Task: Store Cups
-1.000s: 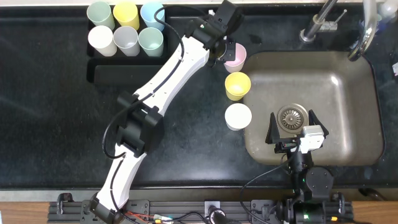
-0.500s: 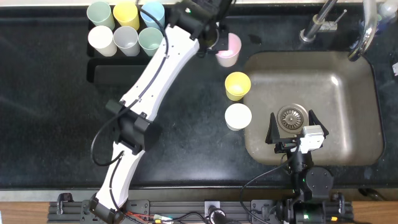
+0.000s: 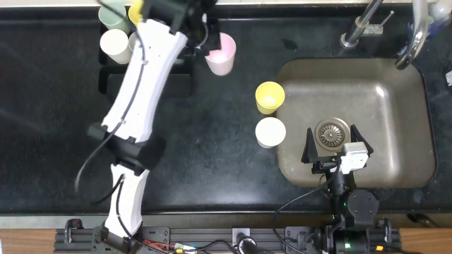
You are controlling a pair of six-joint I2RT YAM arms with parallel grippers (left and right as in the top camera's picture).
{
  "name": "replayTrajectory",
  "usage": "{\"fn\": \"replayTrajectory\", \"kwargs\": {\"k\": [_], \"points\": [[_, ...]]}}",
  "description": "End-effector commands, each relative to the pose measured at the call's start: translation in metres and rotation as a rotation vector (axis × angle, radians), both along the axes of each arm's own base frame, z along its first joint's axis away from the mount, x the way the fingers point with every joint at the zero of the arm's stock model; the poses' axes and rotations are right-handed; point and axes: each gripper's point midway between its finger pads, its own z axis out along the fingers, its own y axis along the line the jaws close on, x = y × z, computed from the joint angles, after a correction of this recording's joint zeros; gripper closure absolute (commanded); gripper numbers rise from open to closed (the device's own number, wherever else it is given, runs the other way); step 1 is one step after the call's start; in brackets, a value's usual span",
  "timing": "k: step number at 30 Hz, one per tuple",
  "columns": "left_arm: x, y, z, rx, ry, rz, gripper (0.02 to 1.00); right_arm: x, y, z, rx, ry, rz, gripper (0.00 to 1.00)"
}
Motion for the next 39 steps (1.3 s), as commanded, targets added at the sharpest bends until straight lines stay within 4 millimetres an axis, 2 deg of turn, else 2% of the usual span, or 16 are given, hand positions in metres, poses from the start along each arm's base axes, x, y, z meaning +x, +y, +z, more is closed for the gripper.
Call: {"fn": "replayTrajectory", "kwargs": {"k": [1,9,13,16,20,22,27,31,33,37,39], "points": [[-0.005,0.041,0.064,-0.002,-0.165,0.044,0.98,0.0,0.0,-0.003,0.003,-0.002,0.001,0.005],[-0.016,0.097,0.11,0.022,-0.28,0.062,0.982,0.0,0.0,-0.003,0.003,-0.002,0.001,0.007],[-0.026,0.124,0.117,0.046,-0.279,0.076,0.982,0.0,0.0,-0.003,0.003,-0.002,0.001,0.005],[-0.043,0.148,0.105,0.064,-0.212,0.125,0.982,0.0,0.0,-0.003,0.003,-0.002,0.001,0.003],[-0.076,0.177,0.083,0.091,-0.105,0.218,0.982,0.0,0.0,-0.003,0.003,-0.002,0.001,0.005],[-0.088,0.185,0.074,0.086,-0.078,0.278,0.982,0.0,0.0,-0.003,0.003,-0.002,0.001,0.003],[-0.079,0.19,0.057,0.088,-0.186,0.301,0.982,0.0,0.0,-0.003,0.003,-0.002,0.001,0.003],[-0.104,0.205,0.027,0.073,-0.15,0.396,0.982,0.0,0.0,-0.003,0.003,-0.002,0.001,0.007],[-0.11,0.212,0.017,0.062,-0.162,0.42,0.982,0.0,0.0,-0.003,0.003,-0.002,0.001,0.005],[-0.114,0.227,0.003,0.016,-0.157,0.477,0.982,0.0,0.0,-0.003,0.003,-0.002,0.001,0.005],[-0.108,0.233,0.0,-0.01,-0.16,0.499,0.982,0.0,0.0,-0.003,0.003,-0.002,0.001,0.005]]}}
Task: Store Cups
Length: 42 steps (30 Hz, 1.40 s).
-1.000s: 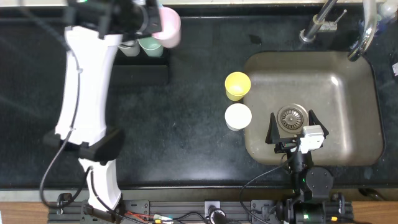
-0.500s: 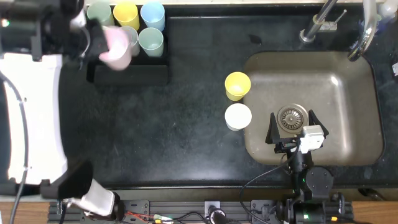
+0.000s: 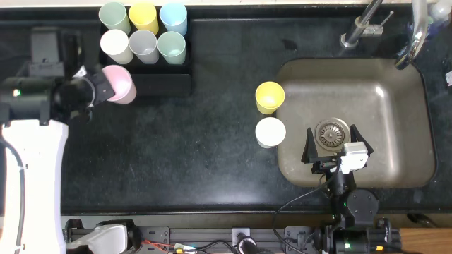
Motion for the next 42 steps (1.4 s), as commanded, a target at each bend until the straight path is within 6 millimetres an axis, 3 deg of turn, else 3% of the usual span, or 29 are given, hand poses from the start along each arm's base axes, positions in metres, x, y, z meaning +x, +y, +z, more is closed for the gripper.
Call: {"fn": "replayTrajectory", "kwargs": {"k": [1,5,15,31,42], "points": [[0.006,0.011,-0.001,-0.071,-0.042,0.057,0.98,0.0,0.0,-0.003,0.003,-0.002,0.001,0.005],[0.025,0.015,-0.005,-0.14,-0.081,0.063,0.982,0.0,0.0,-0.003,0.003,-0.002,0.0,0.005],[0.061,0.028,-0.041,-0.211,-0.049,0.136,0.982,0.0,0.0,-0.003,0.003,-0.002,0.0,0.005],[0.064,0.061,-0.077,-0.072,0.05,0.263,0.982,0.0,0.0,-0.003,0.003,-0.002,0.0,0.005],[0.087,0.071,-0.1,-0.086,0.036,0.272,0.982,0.0,0.0,-0.003,0.003,-0.002,0.0,0.005]]}}
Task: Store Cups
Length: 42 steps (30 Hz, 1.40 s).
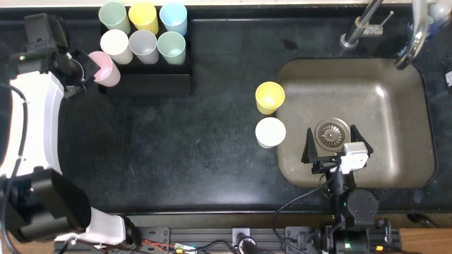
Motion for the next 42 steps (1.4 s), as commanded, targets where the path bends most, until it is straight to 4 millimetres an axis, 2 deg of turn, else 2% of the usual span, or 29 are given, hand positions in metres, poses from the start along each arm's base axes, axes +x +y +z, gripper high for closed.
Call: {"fn": "replayTrajectory", "kwargs": {"k": [1,9,18,30,42], "points": [[0.006,0.006,-0.013,-0.003,0.012,0.02,0.982,0.0,0.0,-0.003,0.003,-0.002,0.001,0.005],[0.01,0.006,-0.028,-0.01,0.038,0.017,0.982,0.0,0.0,-0.003,0.003,-0.002,0.001,0.005],[0.016,0.005,-0.036,-0.01,0.043,0.014,0.982,0.0,0.0,-0.003,0.003,-0.002,0.001,0.005],[0.022,-0.003,-0.055,0.001,0.078,-0.009,0.982,0.0,0.0,-0.003,0.003,-0.002,0.001,0.003],[0.022,0.003,-0.067,0.026,0.108,0.004,0.982,0.0,0.0,-0.003,0.003,-0.002,0.001,0.005]]}}
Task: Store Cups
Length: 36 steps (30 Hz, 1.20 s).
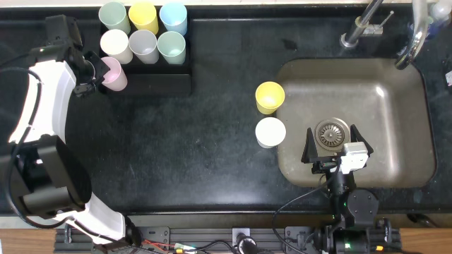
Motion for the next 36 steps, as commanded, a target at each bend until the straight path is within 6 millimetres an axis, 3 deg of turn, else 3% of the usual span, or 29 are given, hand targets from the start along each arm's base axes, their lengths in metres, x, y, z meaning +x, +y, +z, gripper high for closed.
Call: {"fn": "replayTrajectory", "kwargs": {"k": [1,18,29,36], "points": [[0.003,0.003,-0.015,0.016,0.024,0.015,0.98,0.0,0.0,-0.003,0.003,-0.002,0.0,0.005],[0.008,-0.002,-0.016,0.0,0.01,0.006,0.982,0.0,0.0,-0.003,0.003,-0.002,0.001,0.005],[0.011,-0.009,-0.015,0.0,0.003,-0.012,0.507,0.0,0.0,-0.003,0.003,-0.002,0.0,0.005],[0.012,-0.011,-0.004,-0.001,-0.023,-0.016,0.364,0.0,0.0,-0.003,0.003,-0.002,0.0,0.003]]}}
